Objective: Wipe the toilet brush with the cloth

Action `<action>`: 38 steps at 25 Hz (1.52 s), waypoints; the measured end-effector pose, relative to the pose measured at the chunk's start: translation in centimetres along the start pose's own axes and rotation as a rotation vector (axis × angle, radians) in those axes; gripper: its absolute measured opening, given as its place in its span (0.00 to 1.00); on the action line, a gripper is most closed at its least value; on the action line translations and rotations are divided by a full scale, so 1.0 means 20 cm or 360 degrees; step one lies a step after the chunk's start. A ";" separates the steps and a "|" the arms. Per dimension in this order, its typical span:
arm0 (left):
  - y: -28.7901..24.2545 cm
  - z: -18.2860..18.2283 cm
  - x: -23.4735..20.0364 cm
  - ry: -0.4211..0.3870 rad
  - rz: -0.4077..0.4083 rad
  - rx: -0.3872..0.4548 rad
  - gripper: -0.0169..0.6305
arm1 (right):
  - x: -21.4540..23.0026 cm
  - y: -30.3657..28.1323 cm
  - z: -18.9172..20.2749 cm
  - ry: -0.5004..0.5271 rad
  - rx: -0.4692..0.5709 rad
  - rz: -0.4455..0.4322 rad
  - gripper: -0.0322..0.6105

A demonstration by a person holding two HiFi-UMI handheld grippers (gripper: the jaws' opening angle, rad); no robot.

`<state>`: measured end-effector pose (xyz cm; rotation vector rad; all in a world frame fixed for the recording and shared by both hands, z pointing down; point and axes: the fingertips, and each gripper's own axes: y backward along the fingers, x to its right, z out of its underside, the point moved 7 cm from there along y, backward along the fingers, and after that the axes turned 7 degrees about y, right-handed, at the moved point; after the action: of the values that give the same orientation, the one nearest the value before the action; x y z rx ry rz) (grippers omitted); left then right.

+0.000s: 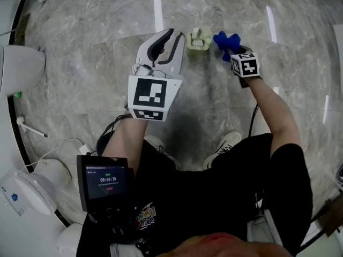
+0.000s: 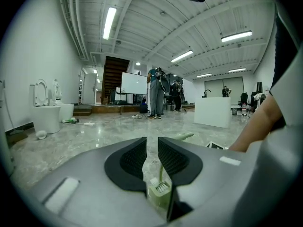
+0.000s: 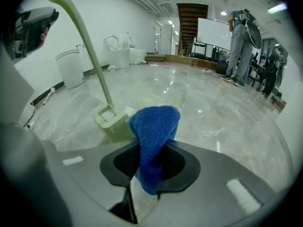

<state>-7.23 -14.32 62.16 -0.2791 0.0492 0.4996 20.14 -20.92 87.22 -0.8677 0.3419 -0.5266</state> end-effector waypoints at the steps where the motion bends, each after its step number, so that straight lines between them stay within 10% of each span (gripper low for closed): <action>1: 0.00 0.00 0.00 -0.0003 -0.0006 -0.0006 0.15 | 0.00 -0.02 -0.01 0.0014 -0.0019 0.0002 0.20; 20: -0.02 -0.02 0.00 0.0031 0.0002 0.0011 0.15 | -0.10 0.03 -0.02 0.0109 0.0029 -0.0095 0.37; 33: 0.10 -0.06 0.04 0.0303 -0.0103 -0.0002 0.15 | -0.12 0.66 -0.35 -0.0021 0.0387 -0.0090 0.36; 38: 0.29 -0.06 0.08 0.0356 -0.0242 -0.0229 0.15 | -0.14 1.05 -0.51 -0.0163 0.0446 -0.0083 0.36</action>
<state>-8.48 -9.02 59.33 -0.4755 0.2087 0.3196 19.20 -14.62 64.69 -0.6307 0.1474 -0.5611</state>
